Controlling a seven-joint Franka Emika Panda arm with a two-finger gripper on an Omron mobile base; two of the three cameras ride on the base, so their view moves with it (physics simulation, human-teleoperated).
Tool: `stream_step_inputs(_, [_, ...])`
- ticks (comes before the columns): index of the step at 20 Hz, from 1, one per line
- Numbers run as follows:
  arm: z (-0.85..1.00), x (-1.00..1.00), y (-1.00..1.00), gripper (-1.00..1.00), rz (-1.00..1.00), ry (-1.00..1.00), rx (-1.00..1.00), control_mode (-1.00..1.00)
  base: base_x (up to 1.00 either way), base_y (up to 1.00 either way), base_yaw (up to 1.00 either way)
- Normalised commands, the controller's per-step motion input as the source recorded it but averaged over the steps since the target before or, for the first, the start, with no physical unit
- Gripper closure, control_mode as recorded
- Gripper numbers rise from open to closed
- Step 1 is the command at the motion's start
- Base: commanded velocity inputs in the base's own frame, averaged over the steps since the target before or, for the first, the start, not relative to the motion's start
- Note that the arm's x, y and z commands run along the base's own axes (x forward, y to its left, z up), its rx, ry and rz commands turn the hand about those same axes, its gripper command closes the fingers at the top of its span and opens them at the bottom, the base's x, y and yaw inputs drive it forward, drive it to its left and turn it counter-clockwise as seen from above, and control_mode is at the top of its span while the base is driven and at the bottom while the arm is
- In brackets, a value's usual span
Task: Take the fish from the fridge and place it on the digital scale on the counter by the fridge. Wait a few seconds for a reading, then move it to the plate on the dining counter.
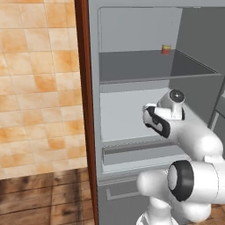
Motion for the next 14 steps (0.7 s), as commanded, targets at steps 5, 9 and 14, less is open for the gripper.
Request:
stream_step_inputs(5, [0.9, -0.89, -0.06, 1.0, -0.07, 0.19, 0.15, -1.0, 0.0, 0.0, 0.0])
stream_step_inputs(9, [0.74, -1.0, 0.0, 1.0, -0.06, 0.21, 0.08, -1.0, 0.0, 0.0, 0.0])
stream_step_inputs(14, [0.74, -1.0, 0.0, 1.0, -0.07, 0.21, 0.03, -1.0, 0.0, 0.0, 0.0])
